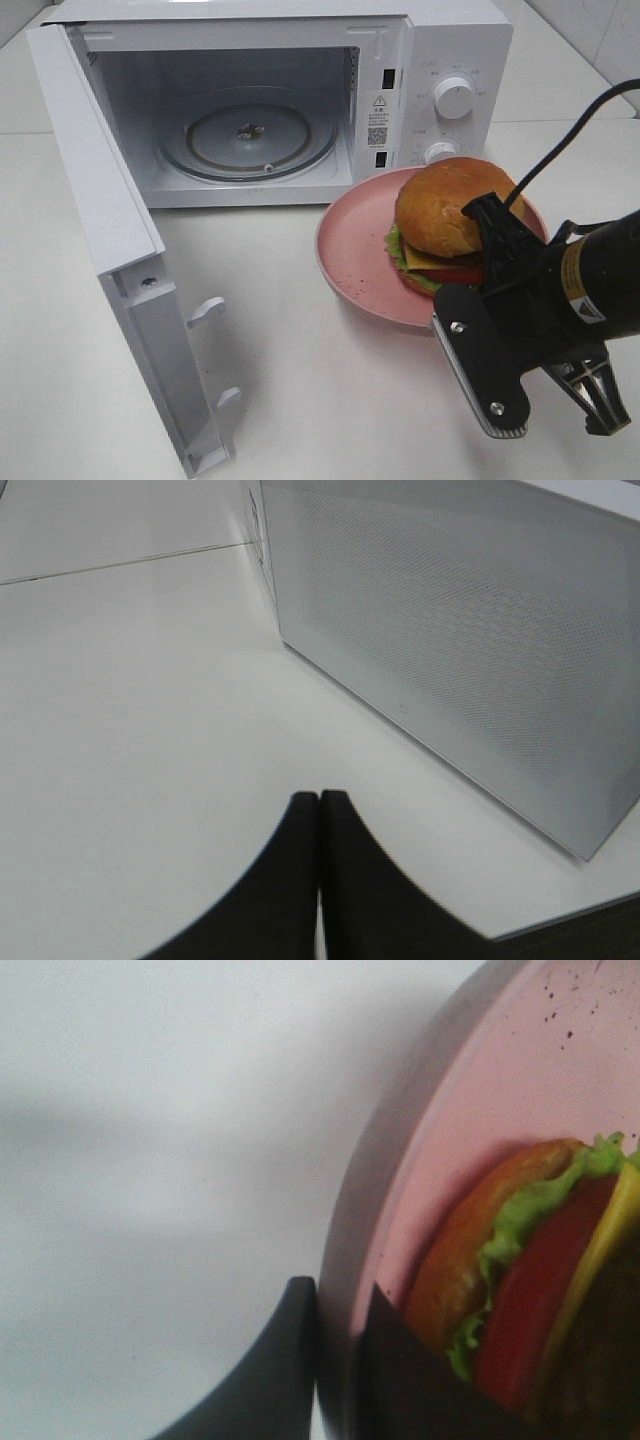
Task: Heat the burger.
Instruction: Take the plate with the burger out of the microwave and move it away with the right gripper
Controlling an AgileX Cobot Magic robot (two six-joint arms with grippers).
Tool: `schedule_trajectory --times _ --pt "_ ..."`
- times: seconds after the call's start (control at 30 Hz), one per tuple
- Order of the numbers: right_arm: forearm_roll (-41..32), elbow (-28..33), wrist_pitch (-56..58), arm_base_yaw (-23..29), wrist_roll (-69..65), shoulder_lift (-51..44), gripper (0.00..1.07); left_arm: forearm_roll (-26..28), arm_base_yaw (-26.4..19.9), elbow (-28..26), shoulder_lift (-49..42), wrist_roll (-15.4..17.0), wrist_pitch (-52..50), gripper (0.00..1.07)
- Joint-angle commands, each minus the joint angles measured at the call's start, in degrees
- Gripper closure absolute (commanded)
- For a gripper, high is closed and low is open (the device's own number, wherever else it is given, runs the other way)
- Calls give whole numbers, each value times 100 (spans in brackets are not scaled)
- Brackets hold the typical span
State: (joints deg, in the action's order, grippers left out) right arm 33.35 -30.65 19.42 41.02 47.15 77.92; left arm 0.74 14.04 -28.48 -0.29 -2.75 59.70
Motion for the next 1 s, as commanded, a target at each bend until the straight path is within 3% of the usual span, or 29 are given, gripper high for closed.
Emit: schedule_trajectory --times 0.03,0.3,0.8,0.9,0.97,1.0 --pt "338 92 -23 -23 -441 -149 107 6 -11 17 -143 29 -40 107" --pt "1003 418 264 -40 -2108 -183 107 6 -11 17 -143 29 -40 107" --pt "1049 435 791 -63 -3552 -149 107 6 -11 17 -143 29 -40 107" --pt "1054 435 728 -350 -3696 34 107 6 -11 17 -143 29 -40 107" --pt "1134 435 521 -974 -3713 315 107 6 -11 17 -143 29 -40 107" --pt "1134 435 521 -974 -3713 315 107 6 -11 17 -143 29 -40 107"
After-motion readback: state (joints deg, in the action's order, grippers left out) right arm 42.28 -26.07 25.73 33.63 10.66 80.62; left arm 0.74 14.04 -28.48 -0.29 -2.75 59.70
